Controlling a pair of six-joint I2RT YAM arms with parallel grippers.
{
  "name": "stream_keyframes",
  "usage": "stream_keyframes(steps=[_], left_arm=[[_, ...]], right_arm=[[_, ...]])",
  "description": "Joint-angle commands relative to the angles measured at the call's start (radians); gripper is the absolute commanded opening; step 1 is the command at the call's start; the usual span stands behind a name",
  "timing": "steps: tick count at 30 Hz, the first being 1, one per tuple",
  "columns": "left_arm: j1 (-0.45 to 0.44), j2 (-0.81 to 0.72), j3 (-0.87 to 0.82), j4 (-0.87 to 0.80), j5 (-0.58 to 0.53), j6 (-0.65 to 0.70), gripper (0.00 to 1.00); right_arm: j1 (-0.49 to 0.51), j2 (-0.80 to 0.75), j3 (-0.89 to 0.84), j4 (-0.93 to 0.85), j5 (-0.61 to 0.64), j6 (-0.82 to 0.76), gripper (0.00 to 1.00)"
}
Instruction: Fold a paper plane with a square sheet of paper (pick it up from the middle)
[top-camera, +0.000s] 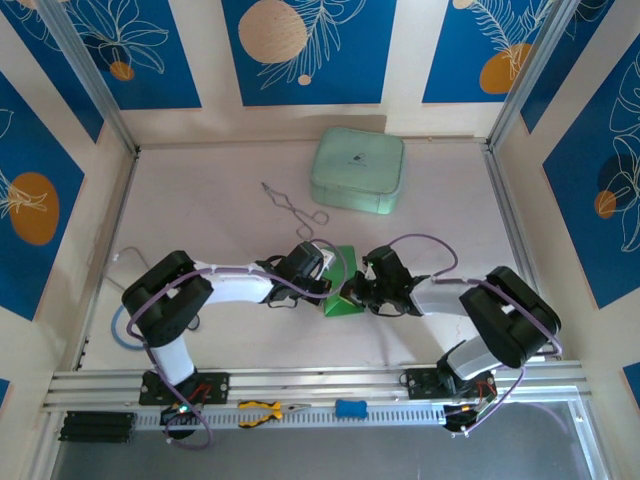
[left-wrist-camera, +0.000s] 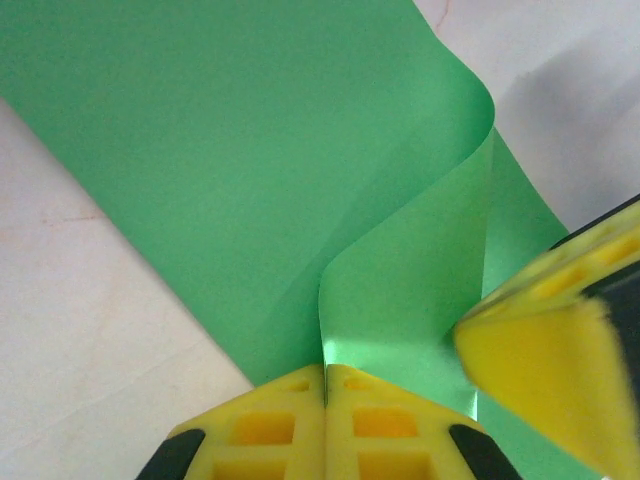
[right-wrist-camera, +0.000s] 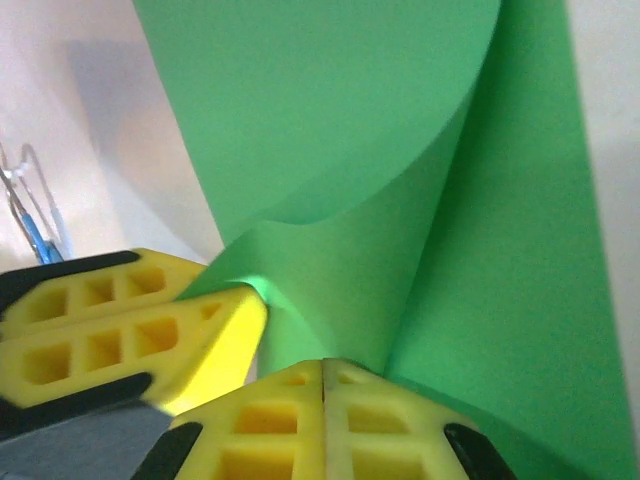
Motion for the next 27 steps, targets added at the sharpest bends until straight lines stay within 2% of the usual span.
stream_keyframes(steps=[1, 8, 15, 27], left_arm=[[0.01, 0.032, 0.003, -0.063, 0.012, 0.016, 0.0], [0.01, 0.033, 0.009, -0.069, 0.012, 0.019, 0.0], [0.01, 0.039, 0.009, -0.069, 0.018, 0.021, 0.0], [0.009, 0.036, 0.009, -0.077, 0.018, 0.025, 0.0]], right_arm=[[-0.028, -0.054, 0.047, -0.06, -0.034, -0.035, 0.0], [-0.064, 0.015, 0.074, -0.032, -0.058, -0.046, 0.0], [-0.064, 0.076, 0.034, -0.056, 0.03, -0.037, 0.0], [-0.085, 0.019, 0.07, -0.028, -0.027, -0.073, 0.0]])
